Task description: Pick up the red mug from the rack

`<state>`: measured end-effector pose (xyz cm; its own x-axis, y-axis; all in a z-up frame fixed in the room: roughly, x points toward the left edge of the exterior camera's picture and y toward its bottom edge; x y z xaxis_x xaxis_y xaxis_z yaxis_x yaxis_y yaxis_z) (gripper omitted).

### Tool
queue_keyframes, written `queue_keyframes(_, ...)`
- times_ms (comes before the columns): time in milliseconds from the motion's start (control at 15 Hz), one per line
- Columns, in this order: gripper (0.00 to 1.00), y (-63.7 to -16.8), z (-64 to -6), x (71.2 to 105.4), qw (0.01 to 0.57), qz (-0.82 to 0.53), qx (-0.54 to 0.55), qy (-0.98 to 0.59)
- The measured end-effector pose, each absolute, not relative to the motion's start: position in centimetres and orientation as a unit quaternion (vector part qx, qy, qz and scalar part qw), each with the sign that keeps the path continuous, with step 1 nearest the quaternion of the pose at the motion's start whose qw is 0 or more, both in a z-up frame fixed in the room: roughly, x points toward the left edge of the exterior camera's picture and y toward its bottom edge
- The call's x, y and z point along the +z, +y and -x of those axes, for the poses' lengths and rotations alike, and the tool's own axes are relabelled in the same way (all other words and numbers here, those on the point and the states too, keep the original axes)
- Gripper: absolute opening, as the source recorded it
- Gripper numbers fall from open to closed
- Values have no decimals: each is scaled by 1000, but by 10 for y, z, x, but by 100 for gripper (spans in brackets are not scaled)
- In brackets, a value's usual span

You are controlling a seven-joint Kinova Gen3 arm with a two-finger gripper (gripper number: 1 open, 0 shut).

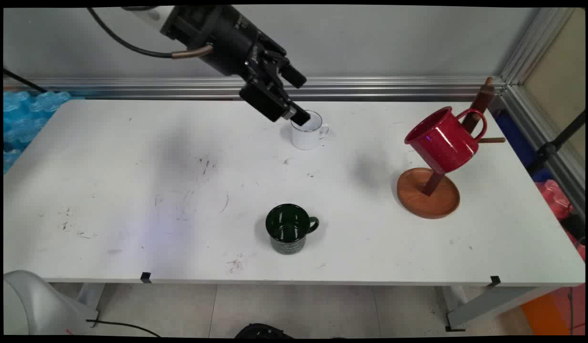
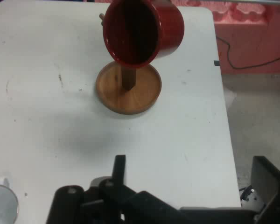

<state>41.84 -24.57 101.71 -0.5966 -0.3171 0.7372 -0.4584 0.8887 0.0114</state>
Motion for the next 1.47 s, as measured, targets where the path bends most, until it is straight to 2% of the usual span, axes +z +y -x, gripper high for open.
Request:
queue_keyframes(533, 100, -271, -391, 1003, 410, -208, 92, -883)
queue_keyframes(1467, 100, -357, -330, 953, 450, -160, 63, -876)
